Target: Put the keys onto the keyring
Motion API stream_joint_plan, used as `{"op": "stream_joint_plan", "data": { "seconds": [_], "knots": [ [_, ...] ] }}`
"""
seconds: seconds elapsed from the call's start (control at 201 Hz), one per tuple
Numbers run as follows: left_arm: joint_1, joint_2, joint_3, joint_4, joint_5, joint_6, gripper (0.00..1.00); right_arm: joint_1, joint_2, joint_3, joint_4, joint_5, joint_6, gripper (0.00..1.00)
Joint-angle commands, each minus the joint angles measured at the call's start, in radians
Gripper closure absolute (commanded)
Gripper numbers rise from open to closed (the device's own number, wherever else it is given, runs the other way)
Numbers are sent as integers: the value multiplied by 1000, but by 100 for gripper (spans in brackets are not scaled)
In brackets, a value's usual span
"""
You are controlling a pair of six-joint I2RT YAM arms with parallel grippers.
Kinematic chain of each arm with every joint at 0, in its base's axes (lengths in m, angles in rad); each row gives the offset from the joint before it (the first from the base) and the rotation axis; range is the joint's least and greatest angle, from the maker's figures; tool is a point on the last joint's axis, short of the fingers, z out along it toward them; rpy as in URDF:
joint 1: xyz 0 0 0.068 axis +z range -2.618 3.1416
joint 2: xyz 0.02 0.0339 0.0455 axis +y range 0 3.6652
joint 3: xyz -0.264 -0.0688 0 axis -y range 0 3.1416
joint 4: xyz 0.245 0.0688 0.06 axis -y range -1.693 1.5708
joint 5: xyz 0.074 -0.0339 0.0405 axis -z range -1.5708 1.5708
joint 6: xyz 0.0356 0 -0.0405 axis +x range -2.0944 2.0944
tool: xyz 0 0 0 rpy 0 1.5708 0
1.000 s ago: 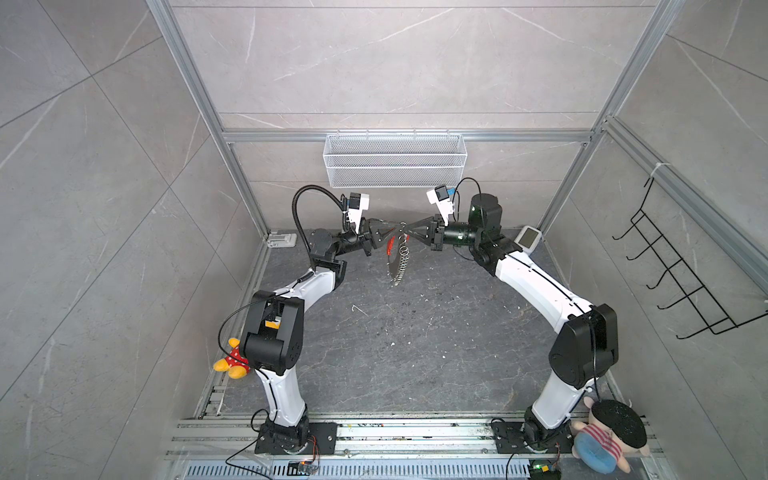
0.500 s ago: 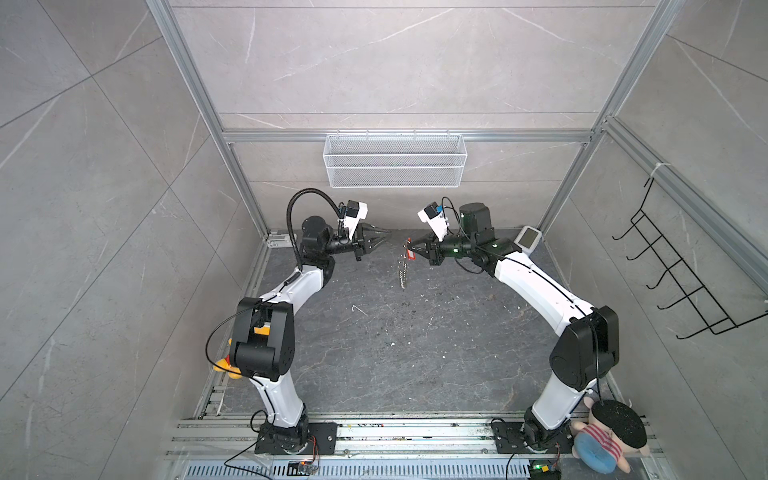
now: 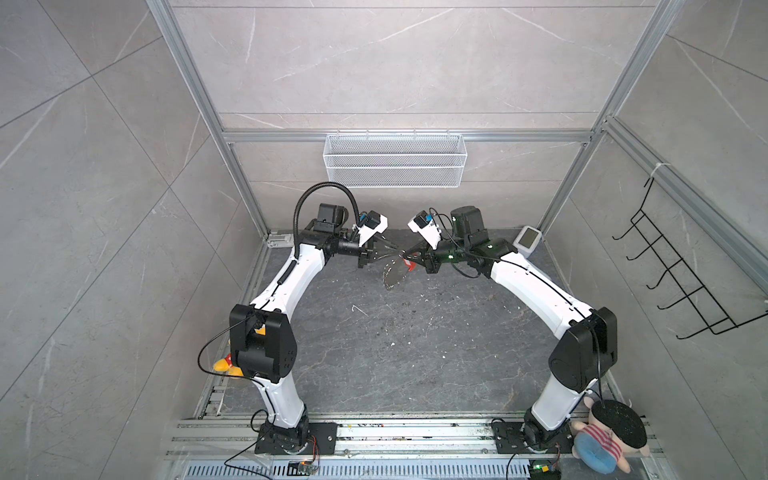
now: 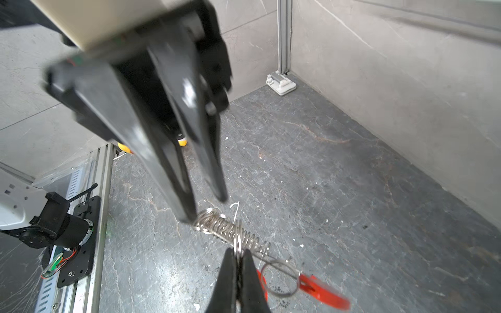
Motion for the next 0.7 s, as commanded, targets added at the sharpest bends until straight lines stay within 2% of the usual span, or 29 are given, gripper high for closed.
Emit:
{"op": "stream_joint_plan", "data": {
  "seconds": [0.0, 0.324, 0.692],
  "knots": [
    [-11, 9, 38, -71, 28, 67, 80, 13, -23, 52, 8, -8, -21, 100],
    [-12, 5, 35, -77, 9, 64, 79, 29, -13, 59, -11, -7, -30, 100],
    [27, -13, 41, -54, -6, 32, 74, 32, -14, 34, -9, -16, -32, 100]
  ]
}}
